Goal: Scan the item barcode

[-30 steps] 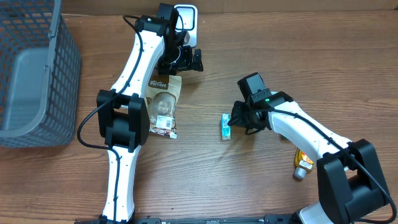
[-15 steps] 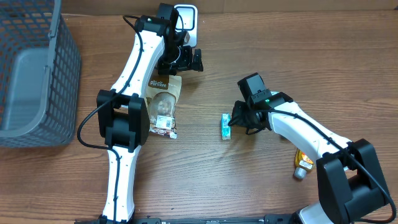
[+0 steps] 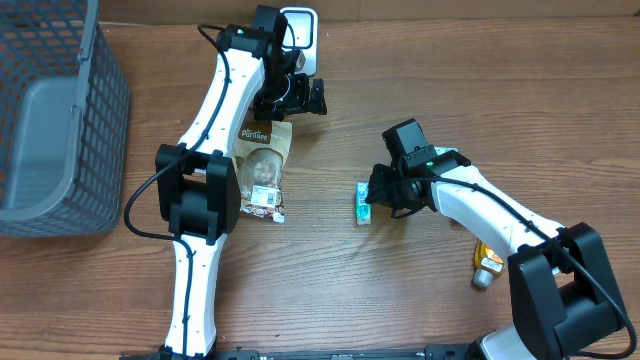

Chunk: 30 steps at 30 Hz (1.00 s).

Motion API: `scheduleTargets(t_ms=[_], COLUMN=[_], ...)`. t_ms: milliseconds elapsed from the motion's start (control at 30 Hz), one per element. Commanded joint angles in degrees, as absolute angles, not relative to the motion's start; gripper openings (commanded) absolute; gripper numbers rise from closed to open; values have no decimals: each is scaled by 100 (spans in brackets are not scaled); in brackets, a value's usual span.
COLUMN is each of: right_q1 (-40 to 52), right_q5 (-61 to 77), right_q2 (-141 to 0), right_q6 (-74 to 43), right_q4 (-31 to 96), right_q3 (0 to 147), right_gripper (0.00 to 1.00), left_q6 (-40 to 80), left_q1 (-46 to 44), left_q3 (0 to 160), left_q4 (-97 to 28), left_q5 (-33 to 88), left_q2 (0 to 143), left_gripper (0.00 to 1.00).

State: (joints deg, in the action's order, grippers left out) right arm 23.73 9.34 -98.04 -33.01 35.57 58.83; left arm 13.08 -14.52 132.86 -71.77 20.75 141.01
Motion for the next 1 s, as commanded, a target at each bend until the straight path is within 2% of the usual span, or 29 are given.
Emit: scheduleTargets(t_ms=[0, 400, 800, 867, 967], right_q1=[2405, 2445, 2700, 2698, 2698], right_q5=[1155, 1468, 1105, 884, 738], right_q2=[-9839, -9843, -9843, -9843, -9843], right_q6=[-3299, -3299, -3280, -3282, -3282], right_q4=[3522, 3507, 3369, 3367, 3361], right_q3=[5848, 5843, 5843, 5843, 5846], right_gripper=[5, 5, 12, 22, 50], left_q6=[1157, 1160, 1157, 1157, 1160], left_q1=[-1463, -1463, -1463, -1463, -1463], left_q3=[13334, 13334, 13334, 13334, 13334], left_q4=[-7170, -7170, -7170, -7170, -7170], left_q5=[2036, 2036, 2036, 2036, 2036], left_q2=[13832, 13832, 13832, 13832, 13832], left_gripper=[100, 100, 100, 100, 100])
